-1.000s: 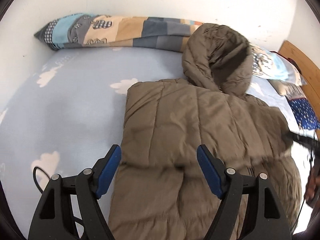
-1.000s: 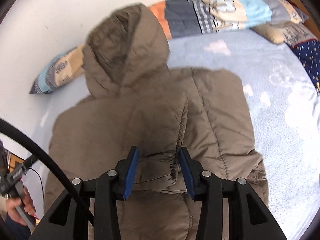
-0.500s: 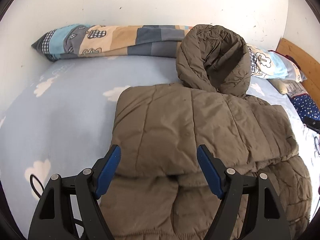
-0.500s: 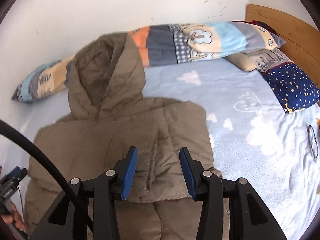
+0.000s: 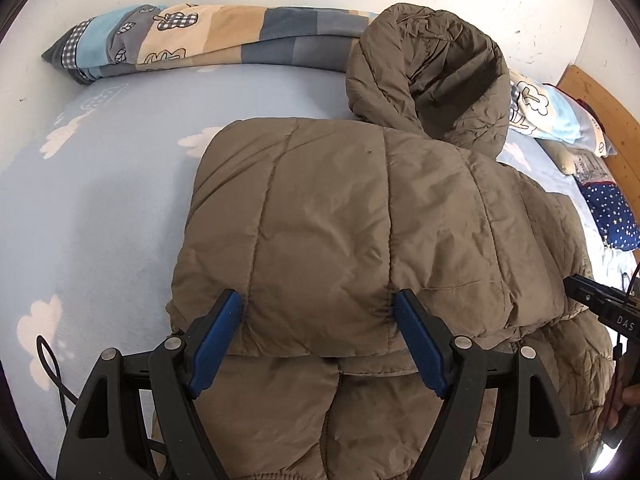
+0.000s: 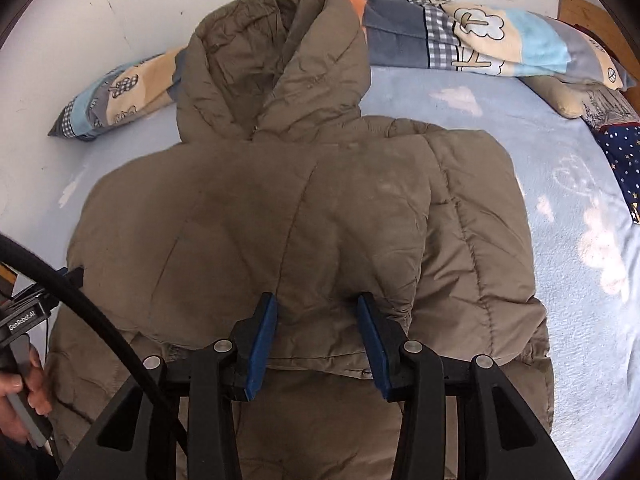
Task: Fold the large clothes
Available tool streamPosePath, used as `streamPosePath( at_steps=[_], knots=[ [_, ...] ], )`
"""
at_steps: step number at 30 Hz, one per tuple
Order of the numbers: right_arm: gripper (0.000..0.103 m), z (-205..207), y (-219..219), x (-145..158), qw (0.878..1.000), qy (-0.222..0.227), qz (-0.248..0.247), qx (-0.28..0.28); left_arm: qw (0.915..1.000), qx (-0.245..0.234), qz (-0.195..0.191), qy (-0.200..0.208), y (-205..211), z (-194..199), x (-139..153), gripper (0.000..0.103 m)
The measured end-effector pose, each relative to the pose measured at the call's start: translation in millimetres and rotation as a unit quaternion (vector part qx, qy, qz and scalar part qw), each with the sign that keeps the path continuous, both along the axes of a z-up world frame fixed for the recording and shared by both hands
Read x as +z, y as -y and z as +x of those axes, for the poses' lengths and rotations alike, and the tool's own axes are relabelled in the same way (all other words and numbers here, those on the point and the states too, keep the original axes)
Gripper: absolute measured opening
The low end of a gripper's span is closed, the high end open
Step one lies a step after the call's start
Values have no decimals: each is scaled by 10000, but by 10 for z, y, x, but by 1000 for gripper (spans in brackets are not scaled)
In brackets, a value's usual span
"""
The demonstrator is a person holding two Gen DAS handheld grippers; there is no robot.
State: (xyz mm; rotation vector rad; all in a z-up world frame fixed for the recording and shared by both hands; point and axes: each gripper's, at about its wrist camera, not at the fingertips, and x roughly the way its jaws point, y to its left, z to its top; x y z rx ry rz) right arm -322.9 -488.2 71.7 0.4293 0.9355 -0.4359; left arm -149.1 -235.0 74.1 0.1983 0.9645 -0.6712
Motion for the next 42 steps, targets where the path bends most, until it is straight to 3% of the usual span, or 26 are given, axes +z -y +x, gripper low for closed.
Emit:
streamPosePath(
  at_steps=[4, 6, 13, 20, 32, 37, 42],
  knots=[
    [46, -21, -39, 24, 10000, -30, -85, 25, 9994, 3, 6, 335, 4, -83, 100, 78],
    [46, -43, -51, 81, 9999, 103, -23, 32, 9972, -30, 40, 741, 16, -162, 201, 78],
    [46, -122, -199, 327, 9979, 549, -263, 223, 9829, -307, 287, 1795, 124, -429, 370, 78],
    [46, -82, -153, 171, 9991, 352, -156, 159, 9831, -443, 522, 1697, 203, -422, 274, 78],
    [46, -22, -117, -22, 9997, 147, -97, 167, 9862, -462, 569, 1486, 214, -372, 206, 78],
    [46, -63, -152, 67, 9995, 243, -74, 176, 9870, -446, 440, 1478, 158, -374, 272, 78],
    [46, -261, -215, 395, 9981, 583, -70, 187, 9888, -293, 132, 1458, -2, -327, 427, 78]
  ],
)
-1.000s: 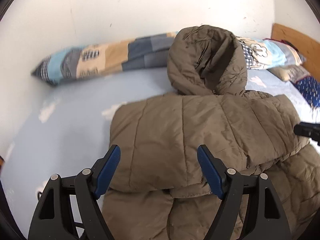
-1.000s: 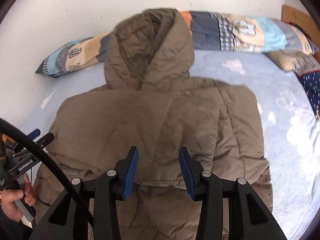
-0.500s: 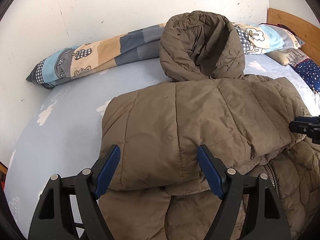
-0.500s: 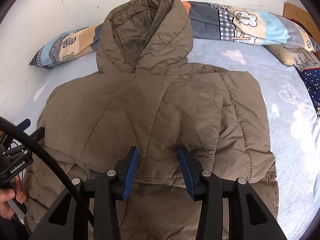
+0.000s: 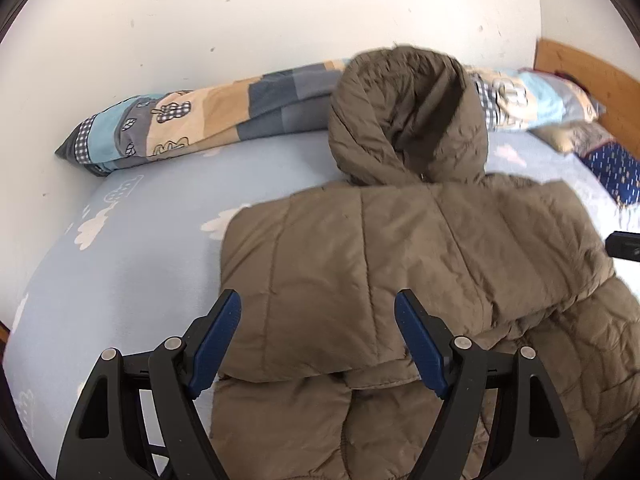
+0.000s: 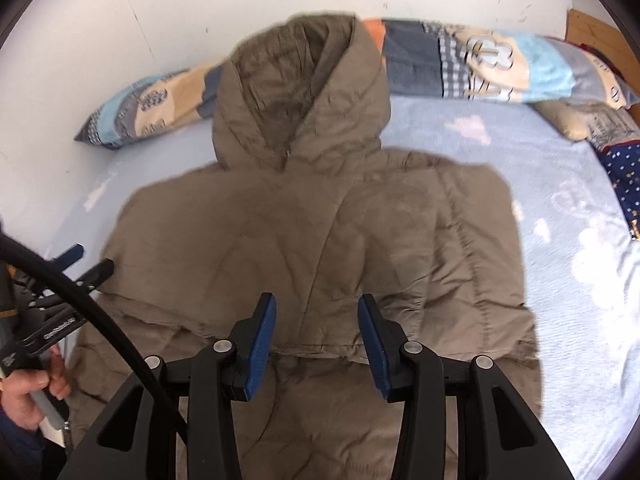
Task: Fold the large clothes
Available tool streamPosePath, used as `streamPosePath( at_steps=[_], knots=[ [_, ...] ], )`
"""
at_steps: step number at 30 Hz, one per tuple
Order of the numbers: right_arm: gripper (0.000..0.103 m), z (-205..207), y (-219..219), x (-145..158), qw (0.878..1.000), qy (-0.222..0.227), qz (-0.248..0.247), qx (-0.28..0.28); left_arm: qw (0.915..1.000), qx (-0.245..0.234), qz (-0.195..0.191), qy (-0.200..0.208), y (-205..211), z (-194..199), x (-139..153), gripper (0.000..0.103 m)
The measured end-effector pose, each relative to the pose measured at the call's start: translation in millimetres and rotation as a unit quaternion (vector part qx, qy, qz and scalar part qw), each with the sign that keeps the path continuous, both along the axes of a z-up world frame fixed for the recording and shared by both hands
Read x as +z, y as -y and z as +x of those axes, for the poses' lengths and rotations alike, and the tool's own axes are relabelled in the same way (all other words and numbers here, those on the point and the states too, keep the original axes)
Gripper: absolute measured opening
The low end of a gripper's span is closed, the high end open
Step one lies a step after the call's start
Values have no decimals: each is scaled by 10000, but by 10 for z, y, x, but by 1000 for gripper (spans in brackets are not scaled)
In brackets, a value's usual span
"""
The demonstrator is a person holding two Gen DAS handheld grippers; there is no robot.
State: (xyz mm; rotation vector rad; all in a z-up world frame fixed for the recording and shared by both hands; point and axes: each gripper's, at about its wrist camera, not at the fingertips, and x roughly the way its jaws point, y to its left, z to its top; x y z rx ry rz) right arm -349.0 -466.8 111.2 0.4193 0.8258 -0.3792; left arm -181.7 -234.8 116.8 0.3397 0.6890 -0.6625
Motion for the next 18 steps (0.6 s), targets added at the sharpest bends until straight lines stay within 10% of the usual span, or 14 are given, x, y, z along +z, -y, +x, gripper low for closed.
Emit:
streamPosePath(
  at_steps=[7, 18],
  knots=[
    [46, 12, 179, 708, 9995, 203, 229, -81, 9986, 153, -389, -324, -197, 120, 118, 78],
    [64, 1266, 910, 1718, 9995, 213, -167, -135, 9968, 90, -481, -631, -195, 213, 86, 78]
  ],
)
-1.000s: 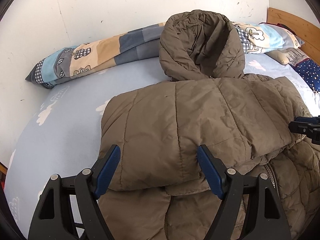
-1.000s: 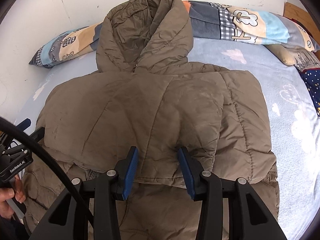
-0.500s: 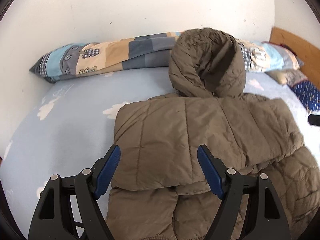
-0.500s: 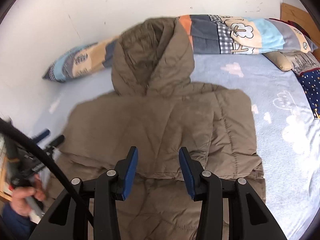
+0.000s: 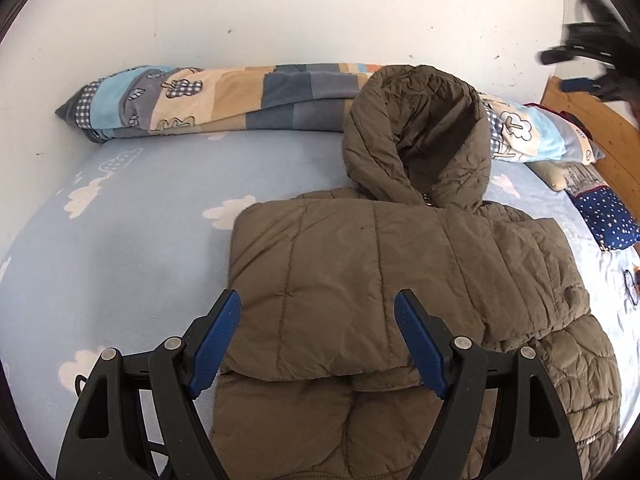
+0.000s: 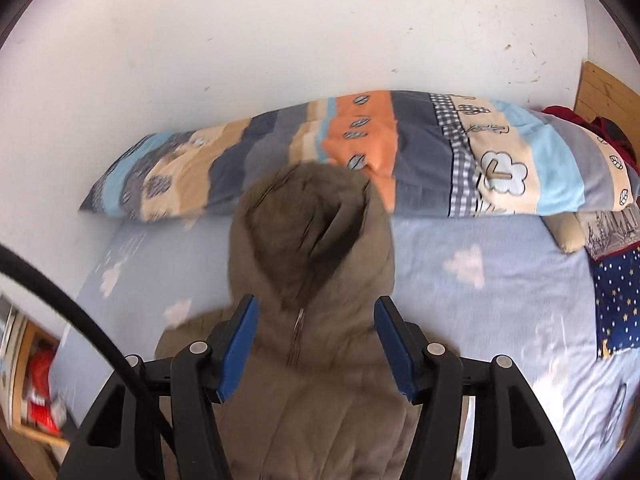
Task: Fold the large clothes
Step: 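Grasp the jacket hood with the right tool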
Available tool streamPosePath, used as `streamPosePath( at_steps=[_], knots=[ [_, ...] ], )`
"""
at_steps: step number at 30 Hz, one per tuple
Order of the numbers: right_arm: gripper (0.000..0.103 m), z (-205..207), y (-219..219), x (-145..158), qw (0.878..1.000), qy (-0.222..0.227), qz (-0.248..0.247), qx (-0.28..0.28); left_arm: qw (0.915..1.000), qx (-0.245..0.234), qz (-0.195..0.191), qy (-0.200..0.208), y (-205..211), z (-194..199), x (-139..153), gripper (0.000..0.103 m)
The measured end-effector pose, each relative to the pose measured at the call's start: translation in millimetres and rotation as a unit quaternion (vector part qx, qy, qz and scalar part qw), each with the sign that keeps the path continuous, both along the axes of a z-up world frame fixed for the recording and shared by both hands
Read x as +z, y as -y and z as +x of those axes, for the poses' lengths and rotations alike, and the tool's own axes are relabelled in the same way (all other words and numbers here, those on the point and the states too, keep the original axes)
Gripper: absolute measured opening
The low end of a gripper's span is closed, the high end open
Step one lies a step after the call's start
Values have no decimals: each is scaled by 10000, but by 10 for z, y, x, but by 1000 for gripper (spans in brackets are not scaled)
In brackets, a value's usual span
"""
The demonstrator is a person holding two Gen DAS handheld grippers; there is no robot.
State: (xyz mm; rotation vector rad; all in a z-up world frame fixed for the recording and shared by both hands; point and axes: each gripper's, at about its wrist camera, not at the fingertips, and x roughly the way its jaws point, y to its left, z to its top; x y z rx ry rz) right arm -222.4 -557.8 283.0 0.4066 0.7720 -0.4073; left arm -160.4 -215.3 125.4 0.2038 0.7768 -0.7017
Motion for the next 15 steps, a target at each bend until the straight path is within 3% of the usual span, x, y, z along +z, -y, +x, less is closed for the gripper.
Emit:
streamPosePath(
  at_steps=[7, 10, 15],
  knots=[
    [64, 713, 694, -475, 9980, -277, 257, -497, 9980, -467, -105, -424, 70, 119, 19, 78],
    [64, 905, 916, -636, 9976, -323, 241, -559, 9941, -528, -535, -785, 109, 387, 203, 79],
    [65, 1186, 1116, -788, 9988, -288, 42, -393, 9937, -803, -355, -703, 637, 923, 465, 79]
  ],
)
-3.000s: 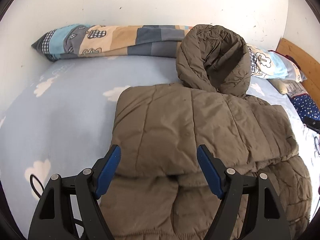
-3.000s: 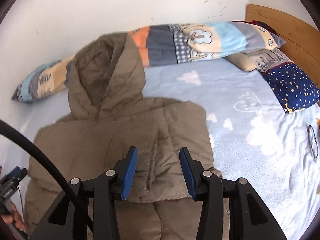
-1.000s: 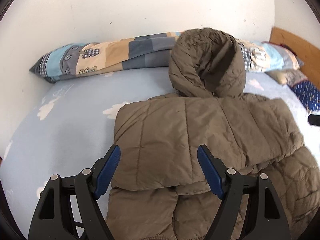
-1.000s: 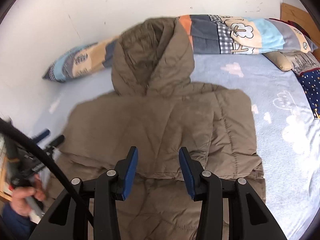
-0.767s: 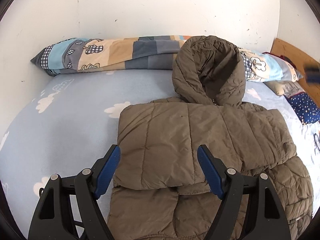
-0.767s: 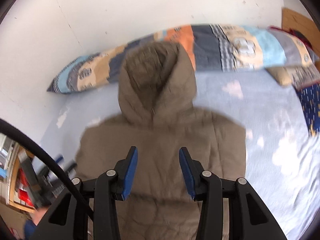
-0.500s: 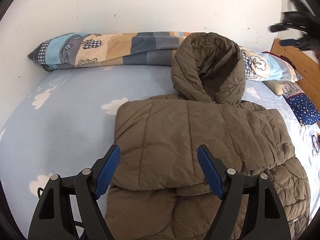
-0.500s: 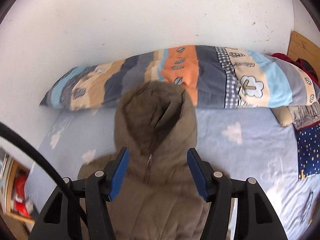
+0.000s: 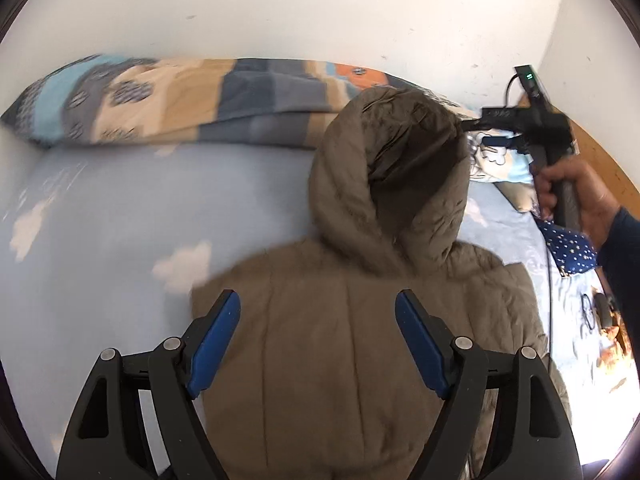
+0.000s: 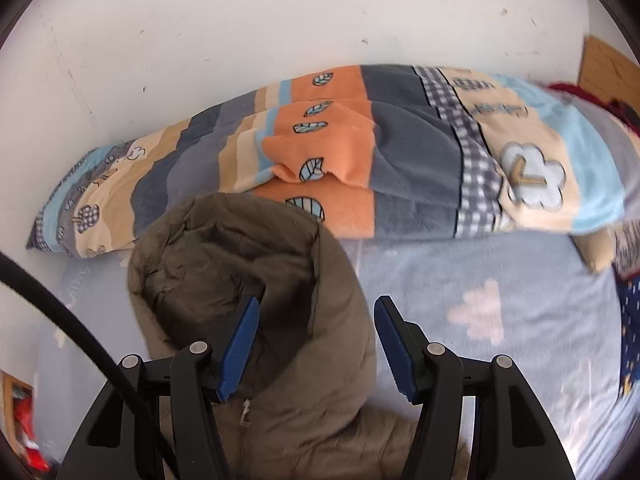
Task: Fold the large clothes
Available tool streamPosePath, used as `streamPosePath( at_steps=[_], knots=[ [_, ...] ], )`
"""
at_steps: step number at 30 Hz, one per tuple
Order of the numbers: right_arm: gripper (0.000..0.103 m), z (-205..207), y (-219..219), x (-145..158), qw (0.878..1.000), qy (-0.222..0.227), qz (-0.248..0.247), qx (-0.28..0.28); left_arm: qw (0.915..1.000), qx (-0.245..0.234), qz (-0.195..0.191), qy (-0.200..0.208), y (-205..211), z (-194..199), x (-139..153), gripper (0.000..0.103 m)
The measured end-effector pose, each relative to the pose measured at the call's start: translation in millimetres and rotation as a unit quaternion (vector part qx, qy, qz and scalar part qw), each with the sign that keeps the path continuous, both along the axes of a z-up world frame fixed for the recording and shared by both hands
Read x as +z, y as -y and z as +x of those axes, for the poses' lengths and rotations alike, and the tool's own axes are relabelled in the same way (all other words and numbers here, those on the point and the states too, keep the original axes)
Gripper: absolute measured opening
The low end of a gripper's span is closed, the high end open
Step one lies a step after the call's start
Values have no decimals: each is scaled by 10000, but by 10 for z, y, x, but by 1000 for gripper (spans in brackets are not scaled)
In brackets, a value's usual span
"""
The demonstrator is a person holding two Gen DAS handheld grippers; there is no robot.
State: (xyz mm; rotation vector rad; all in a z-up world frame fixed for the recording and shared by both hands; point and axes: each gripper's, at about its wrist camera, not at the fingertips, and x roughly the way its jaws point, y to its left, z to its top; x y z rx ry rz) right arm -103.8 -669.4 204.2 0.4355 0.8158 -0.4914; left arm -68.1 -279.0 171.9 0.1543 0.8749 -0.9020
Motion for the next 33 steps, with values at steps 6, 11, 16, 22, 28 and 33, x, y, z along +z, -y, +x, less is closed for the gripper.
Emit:
streamPosePath(
  at_steps=[6, 11, 16, 22, 28, 33],
  knots=[
    [33, 246, 91, -199, 9997, 24, -175, 174, 9991, -211, 363, -75, 736, 560, 25, 81],
    [7, 125, -86, -174, 9987, 139, -358, 332, 9944, 497, 459, -808, 998, 963, -304, 81],
    [6, -226, -410, -23, 9956, 457, -490, 655, 9924, 793, -545, -766, 791, 907, -284, 81],
    [6, -621, -784, 57, 9903, 756, -517, 1047, 9966, 573, -549, -225, 934, 701, 105, 81],
    [6, -1030, -1005, 143, 9865, 934, -561, 1224, 9970, 244, -260, 687, 1067, 510, 513, 80],
    [6, -1500, -1153, 229, 9843, 1086, -538, 1282, 9960, -316, -160, 817, 958, 118, 572, 28]
  ],
)
